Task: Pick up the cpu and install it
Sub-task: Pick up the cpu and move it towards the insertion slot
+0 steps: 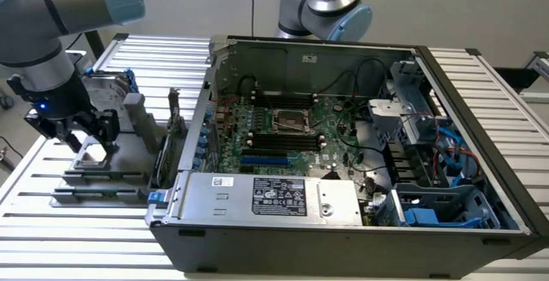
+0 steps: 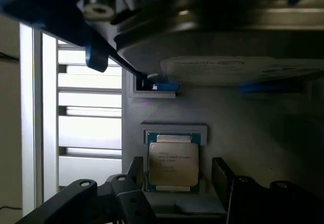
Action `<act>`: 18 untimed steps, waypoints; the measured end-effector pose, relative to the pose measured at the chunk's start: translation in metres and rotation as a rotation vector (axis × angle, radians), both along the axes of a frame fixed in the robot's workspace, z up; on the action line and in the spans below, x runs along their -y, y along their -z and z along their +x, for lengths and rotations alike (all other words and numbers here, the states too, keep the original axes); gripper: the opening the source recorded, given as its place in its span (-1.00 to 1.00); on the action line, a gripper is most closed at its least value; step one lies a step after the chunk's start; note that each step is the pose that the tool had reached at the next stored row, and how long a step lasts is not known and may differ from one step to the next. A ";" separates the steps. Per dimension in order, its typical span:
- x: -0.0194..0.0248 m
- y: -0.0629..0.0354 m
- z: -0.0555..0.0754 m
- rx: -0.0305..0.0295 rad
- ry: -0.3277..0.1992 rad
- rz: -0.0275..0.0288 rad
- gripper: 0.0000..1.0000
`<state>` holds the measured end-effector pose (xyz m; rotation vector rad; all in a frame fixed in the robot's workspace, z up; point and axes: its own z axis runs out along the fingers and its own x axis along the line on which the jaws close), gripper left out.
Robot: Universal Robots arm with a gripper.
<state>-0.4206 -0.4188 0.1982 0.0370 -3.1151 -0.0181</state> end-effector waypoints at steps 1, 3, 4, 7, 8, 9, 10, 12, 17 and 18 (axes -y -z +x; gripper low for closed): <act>0.0000 0.0012 0.000 -0.0001 0.000 0.0000 0.31; 0.0000 0.0019 0.000 -0.0002 0.000 -0.0001 0.31; 0.0000 0.0019 0.000 -0.0006 0.000 -0.0002 0.31; 0.0000 0.0026 0.000 -0.0011 0.000 0.0000 0.31; 0.0000 0.0030 0.000 -0.0010 0.000 0.0000 0.31; 0.0000 0.0033 0.000 -0.0011 0.000 -0.0001 0.31; 0.0000 0.0036 0.000 -0.0012 0.000 -0.0001 0.31; 0.0000 0.0044 0.000 -0.0011 0.000 0.0000 0.31; 0.0000 0.0063 -0.001 -0.0011 0.000 -0.0001 0.31; 0.0000 0.0067 -0.002 -0.0013 0.000 -0.0001 0.31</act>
